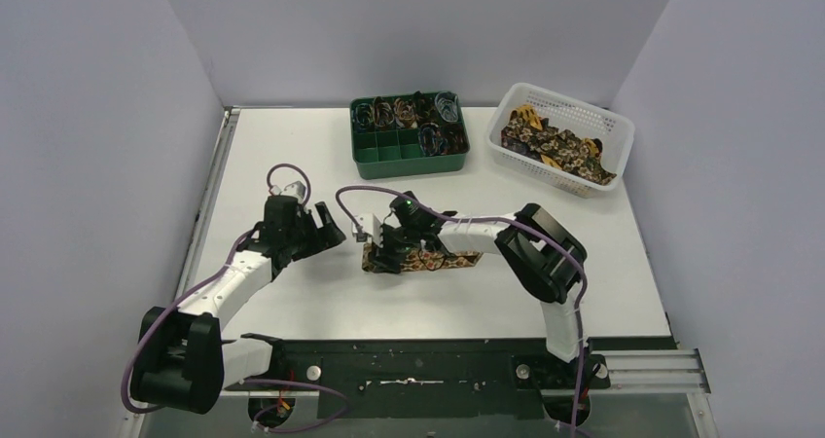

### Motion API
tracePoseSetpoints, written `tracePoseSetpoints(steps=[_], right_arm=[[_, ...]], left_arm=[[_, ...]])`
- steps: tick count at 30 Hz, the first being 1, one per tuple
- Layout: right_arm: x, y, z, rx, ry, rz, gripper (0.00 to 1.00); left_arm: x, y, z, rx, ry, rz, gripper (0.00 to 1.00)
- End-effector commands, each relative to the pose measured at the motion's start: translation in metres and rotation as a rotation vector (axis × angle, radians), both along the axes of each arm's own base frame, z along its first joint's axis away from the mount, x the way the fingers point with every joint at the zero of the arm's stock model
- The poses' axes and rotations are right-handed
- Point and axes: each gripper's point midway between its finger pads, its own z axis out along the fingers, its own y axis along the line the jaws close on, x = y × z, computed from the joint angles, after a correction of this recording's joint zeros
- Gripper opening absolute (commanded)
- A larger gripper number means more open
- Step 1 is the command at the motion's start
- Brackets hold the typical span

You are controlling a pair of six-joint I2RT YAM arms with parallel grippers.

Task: Roll the ties
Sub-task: Roll the tie at the center of the board.

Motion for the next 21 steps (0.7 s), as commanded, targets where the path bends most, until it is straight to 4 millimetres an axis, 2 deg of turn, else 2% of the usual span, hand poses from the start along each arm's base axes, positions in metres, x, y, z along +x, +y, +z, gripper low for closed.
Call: tracePoseSetpoints(steps=[1, 4, 8, 11, 13, 17, 19, 21], right_arm=[[-0.006, 0.026, -0.001, 0.043, -0.006, 0.004, 0.53], [-0.009, 0.033, -0.001, 0.037, -0.018, 0.016, 0.65], [-0.004, 0.037, 0.012, 0.05, -0.048, 0.015, 0.83], [-0.002, 0.038, 0.025, 0.069, -0.084, 0.034, 0.91], [-0.002, 0.037, 0.023, 0.059, -0.096, 0.045, 0.94], [0.005, 0.032, 0.01, 0.026, -0.102, 0.002, 0.95], [0.004, 0.032, 0.006, 0.023, -0.095, 0.009, 0.91], [0.002, 0.033, 0.004, 0.024, -0.086, 0.016, 0.82]], left_arm=[[0.01, 0.003, 0.012, 0.001, -0.048, 0.029, 0.76], [0.009, 0.007, 0.015, 0.008, -0.052, 0.047, 0.76], [0.008, 0.011, 0.02, 0.017, -0.069, 0.071, 0.76], [0.008, 0.013, 0.023, 0.014, -0.081, 0.085, 0.77], [0.008, 0.012, 0.024, 0.009, -0.086, 0.086, 0.77], [0.008, 0.011, 0.024, 0.003, -0.085, 0.084, 0.77], [0.008, 0.01, 0.024, -0.003, -0.085, 0.083, 0.77], [0.008, 0.009, 0.025, -0.009, -0.09, 0.079, 0.77]])
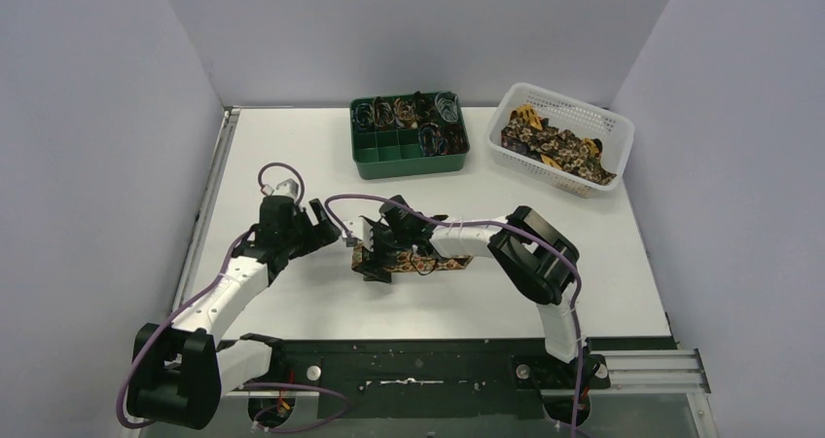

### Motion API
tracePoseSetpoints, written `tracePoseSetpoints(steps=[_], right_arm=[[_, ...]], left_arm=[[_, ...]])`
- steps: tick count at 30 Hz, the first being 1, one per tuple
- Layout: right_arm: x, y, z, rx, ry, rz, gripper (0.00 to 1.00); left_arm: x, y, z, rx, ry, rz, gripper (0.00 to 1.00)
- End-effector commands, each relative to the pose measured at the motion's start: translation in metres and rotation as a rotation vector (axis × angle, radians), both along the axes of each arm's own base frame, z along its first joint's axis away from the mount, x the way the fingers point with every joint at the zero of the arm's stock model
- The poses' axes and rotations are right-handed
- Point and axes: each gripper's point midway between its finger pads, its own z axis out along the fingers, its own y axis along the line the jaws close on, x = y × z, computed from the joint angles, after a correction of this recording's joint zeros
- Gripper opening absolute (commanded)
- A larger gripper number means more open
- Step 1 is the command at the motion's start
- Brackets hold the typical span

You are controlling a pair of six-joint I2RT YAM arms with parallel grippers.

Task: Roll the ties
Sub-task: Roll the tie at the center of the board.

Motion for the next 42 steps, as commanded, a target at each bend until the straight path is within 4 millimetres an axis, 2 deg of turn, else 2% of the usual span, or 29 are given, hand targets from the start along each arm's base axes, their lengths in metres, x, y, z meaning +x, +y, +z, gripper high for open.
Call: tracePoseSetpoints(steps=[1, 3, 6, 8, 14, 15, 17, 18, 21, 24, 27, 30, 33, 38, 40, 42], right_arm=[[0.011, 0.005, 0.003, 0.005, -0.047, -0.004, 0.76], [0.011, 0.006, 0.003, 0.008, -0.043, -0.003, 0.66], [0.01, 0.006, 0.006, 0.012, -0.047, 0.004, 0.6], [0.009, 0.006, 0.009, 0.017, -0.05, 0.006, 0.5], [0.008, 0.007, 0.016, 0.025, -0.046, 0.008, 0.51], [0.007, 0.007, 0.016, 0.021, -0.042, 0.014, 0.54], [0.007, 0.007, 0.019, 0.017, -0.038, 0.015, 0.73], [0.011, 0.008, 0.022, 0.023, -0.045, -0.007, 0.8], [0.021, 0.01, 0.042, 0.06, -0.073, -0.067, 0.9], [0.033, 0.011, 0.073, 0.121, -0.116, -0.141, 0.98], [0.039, 0.006, 0.098, 0.171, -0.124, -0.197, 1.0], [0.04, -0.001, 0.106, 0.182, -0.133, -0.23, 1.0], [0.034, -0.009, 0.114, 0.202, -0.128, -0.254, 1.0], [0.017, -0.027, 0.151, 0.34, -0.087, -0.338, 1.0], [0.019, -0.038, 0.161, 0.4, -0.018, -0.463, 1.0], [0.026, -0.051, 0.153, 0.386, 0.131, -0.655, 1.0]], left_arm=[[0.004, -0.001, 0.008, -0.021, -0.037, 0.009, 0.77], [0.004, 0.0, 0.009, -0.02, -0.041, 0.011, 0.77], [0.004, 0.0, 0.009, -0.019, -0.04, 0.011, 0.77], [0.003, 0.0, 0.008, -0.018, -0.039, 0.01, 0.77], [0.004, -0.002, 0.007, -0.026, -0.036, 0.004, 0.77], [0.003, -0.002, 0.006, -0.027, -0.035, 0.002, 0.77], [0.003, -0.002, 0.007, -0.029, -0.035, 0.002, 0.77], [0.003, -0.002, 0.006, -0.029, -0.035, 0.002, 0.77], [0.002, -0.003, 0.006, -0.032, -0.038, 0.001, 0.77], [0.002, 0.0, 0.01, -0.024, -0.051, 0.015, 0.78], [0.003, 0.004, 0.016, -0.021, -0.075, 0.035, 0.79], [0.003, 0.008, 0.022, -0.026, -0.1, 0.059, 0.81], [0.003, 0.015, 0.027, -0.025, -0.133, 0.089, 0.83], [0.002, 0.021, 0.038, -0.032, -0.192, 0.116, 0.92], [0.003, 0.021, 0.041, -0.042, -0.213, 0.122, 0.95], [0.003, 0.02, 0.04, -0.058, -0.222, 0.128, 0.97]])
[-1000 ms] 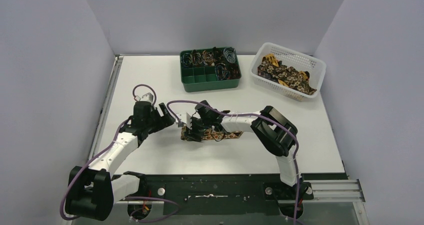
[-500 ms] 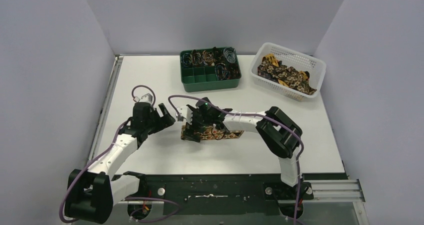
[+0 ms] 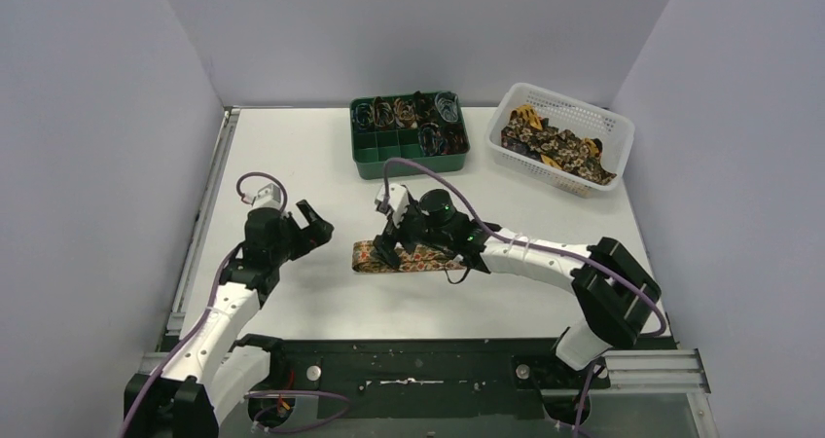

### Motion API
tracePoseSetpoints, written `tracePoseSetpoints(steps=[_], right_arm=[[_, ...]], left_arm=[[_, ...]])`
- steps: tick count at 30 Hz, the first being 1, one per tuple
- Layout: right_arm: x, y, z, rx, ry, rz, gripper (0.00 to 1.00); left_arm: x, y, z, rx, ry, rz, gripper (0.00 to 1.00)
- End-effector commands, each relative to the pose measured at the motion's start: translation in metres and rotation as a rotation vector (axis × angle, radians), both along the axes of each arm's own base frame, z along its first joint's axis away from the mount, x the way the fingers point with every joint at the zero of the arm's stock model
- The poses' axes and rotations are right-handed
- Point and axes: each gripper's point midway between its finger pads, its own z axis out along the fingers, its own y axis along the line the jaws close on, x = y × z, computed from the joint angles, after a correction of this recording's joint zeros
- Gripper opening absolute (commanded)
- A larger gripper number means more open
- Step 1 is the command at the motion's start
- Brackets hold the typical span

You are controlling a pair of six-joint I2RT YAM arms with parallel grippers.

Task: Roll the ties
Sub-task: Roll the tie at the center of the board.

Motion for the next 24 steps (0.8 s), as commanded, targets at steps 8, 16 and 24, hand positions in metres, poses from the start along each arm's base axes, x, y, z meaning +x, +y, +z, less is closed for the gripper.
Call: tracePoseSetpoints(steps=[8, 16, 24], right_arm=[[0.034, -0.034, -0.004, 0.265, 0.702, -0.644, 0.96], [0.026, -0.015, -0.026, 0.253, 0.77, -0.745, 0.87], [0.013, 0.001, -0.041, 0.274, 0.882, -0.712, 0.72]], left_arm=[[0.014, -0.007, 0.009, -0.091, -0.1, 0.021, 0.97], [0.013, -0.012, 0.015, -0.134, -0.158, 0.007, 0.97], [0.005, -0.011, 0.021, -0.155, -0.216, 0.004, 0.97]])
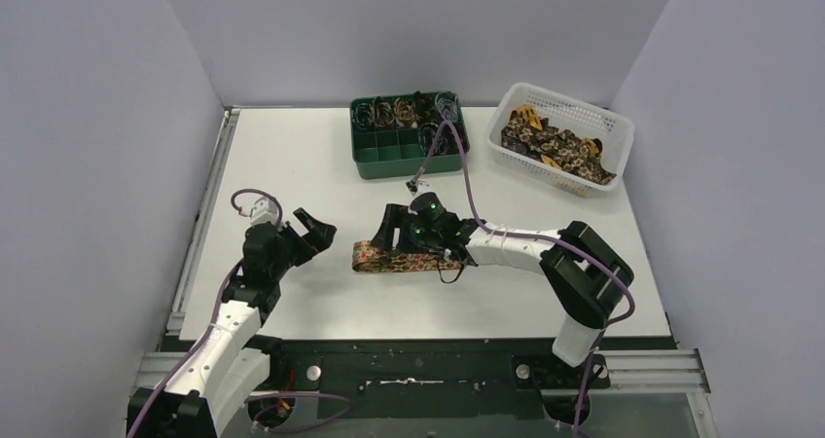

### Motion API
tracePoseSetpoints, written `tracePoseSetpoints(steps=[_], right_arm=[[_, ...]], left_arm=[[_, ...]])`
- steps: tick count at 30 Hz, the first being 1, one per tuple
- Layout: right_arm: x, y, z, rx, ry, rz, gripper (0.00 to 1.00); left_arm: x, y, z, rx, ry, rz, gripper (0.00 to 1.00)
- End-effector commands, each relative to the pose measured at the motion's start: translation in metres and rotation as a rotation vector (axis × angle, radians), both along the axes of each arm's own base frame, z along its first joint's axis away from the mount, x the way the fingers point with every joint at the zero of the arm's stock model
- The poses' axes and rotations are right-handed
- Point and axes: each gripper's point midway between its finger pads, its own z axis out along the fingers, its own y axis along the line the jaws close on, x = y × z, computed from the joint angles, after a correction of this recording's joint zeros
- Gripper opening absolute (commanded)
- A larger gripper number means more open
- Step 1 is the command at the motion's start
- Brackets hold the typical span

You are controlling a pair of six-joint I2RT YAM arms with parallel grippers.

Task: Roll the ties
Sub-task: Roll the tie at the center of the board.

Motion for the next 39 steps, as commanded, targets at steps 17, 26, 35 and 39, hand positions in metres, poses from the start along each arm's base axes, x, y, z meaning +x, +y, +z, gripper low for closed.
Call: tracePoseSetpoints(steps=[17, 26, 35, 39], right_arm=[[0.003, 0.013, -0.011, 0.04, 0.065, 0.0, 0.54], [0.001, 0.004, -0.022, 0.005, 0.087, -0.003, 0.39], [-0.005, -0.007, -0.032, -0.014, 0.131, -0.024, 0.38], [-0.008, -0.011, -0.033, 0.003, 0.144, -0.044, 0.4]], left_arm=[[0.005, -0.005, 0.028, -0.045, -0.139, -0.021, 0.97], [0.003, -0.027, 0.022, -0.088, -0.147, -0.146, 0.92], [0.001, -0.053, 0.007, -0.133, -0.1, -0.304, 0.89], [-0.001, -0.059, -0.003, -0.145, -0.069, -0.341, 0.87]])
